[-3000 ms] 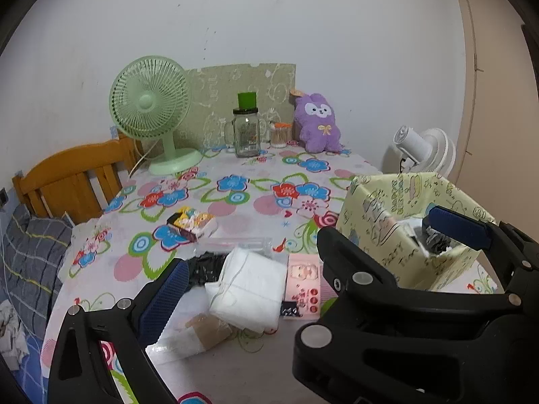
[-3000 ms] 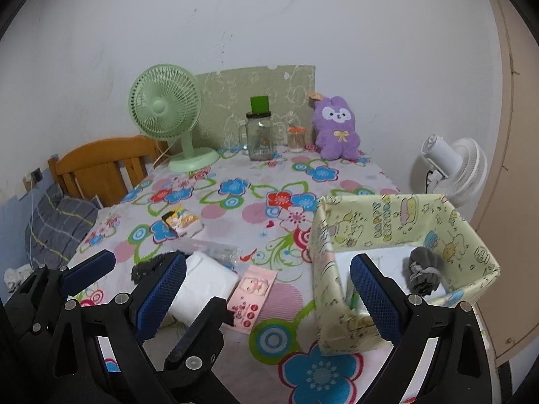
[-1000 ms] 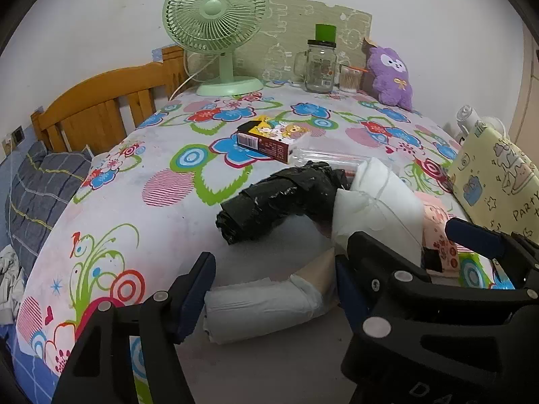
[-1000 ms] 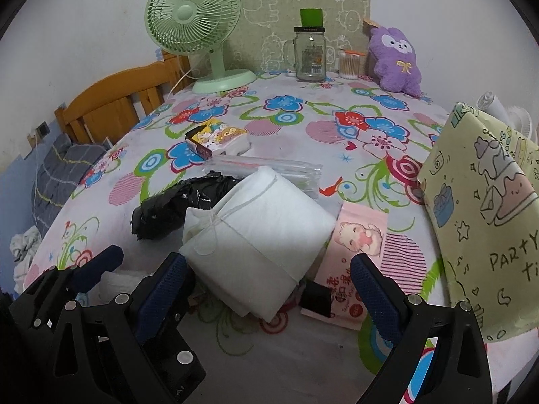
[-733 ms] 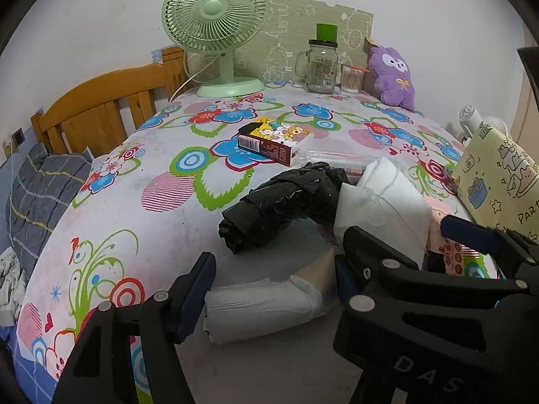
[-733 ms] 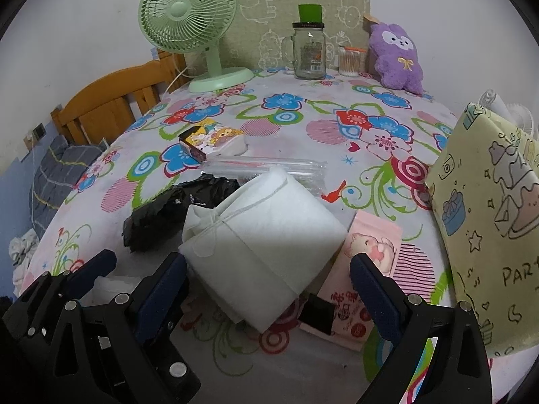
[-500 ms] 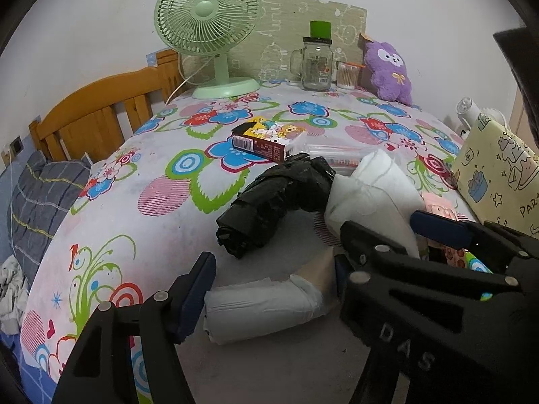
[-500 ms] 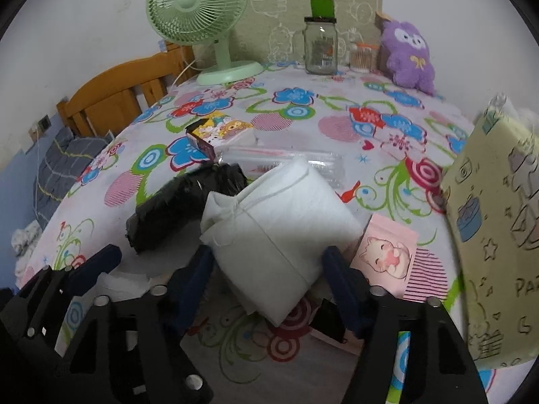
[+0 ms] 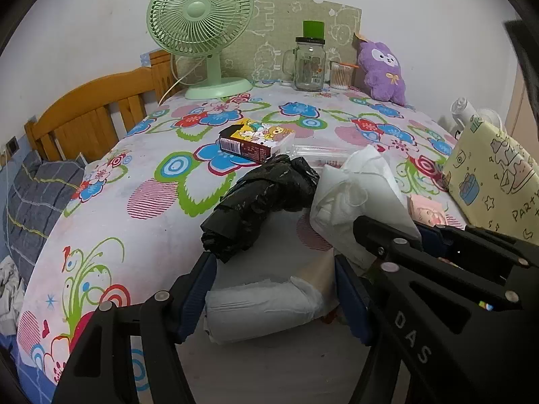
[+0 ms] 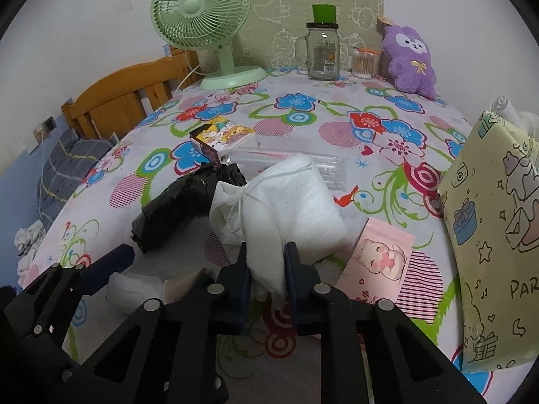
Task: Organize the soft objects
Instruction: 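Grasp the white cloth bundle with the right tool, then lift the white cloth bundle with the right tool toward the paper box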
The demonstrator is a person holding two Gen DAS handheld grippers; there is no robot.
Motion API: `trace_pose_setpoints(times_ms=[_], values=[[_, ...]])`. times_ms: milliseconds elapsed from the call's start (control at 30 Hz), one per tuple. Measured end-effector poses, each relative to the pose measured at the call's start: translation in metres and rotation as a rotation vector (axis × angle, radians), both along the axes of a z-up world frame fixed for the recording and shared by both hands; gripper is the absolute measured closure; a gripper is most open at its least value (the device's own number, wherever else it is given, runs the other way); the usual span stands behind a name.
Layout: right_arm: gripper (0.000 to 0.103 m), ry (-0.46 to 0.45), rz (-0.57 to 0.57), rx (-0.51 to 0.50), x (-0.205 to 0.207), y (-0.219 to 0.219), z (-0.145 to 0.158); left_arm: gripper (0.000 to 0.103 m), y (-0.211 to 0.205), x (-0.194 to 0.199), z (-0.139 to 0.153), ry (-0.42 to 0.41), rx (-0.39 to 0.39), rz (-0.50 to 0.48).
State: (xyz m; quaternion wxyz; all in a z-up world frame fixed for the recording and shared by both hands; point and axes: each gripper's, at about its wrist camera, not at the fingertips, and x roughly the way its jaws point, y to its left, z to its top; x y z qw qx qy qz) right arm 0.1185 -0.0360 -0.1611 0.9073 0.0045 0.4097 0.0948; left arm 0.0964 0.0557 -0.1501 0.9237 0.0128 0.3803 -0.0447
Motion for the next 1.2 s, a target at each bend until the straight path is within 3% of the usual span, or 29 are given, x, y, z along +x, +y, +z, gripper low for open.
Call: trace_pose_setpoints(times_ms=[733, 1200], values=[[0.086, -0.093, -0.020, 0.032, -0.019, -0.022, 0.042, 0.033, -0.020, -0.015, 0.041, -0.089, -0.011, -0.026], [0.086, -0.180, -0.031, 0.009, -0.034, -0.037, 0.090, 0.033, -0.036, -0.025, 0.084, -0.173, -0.016, -0.058]])
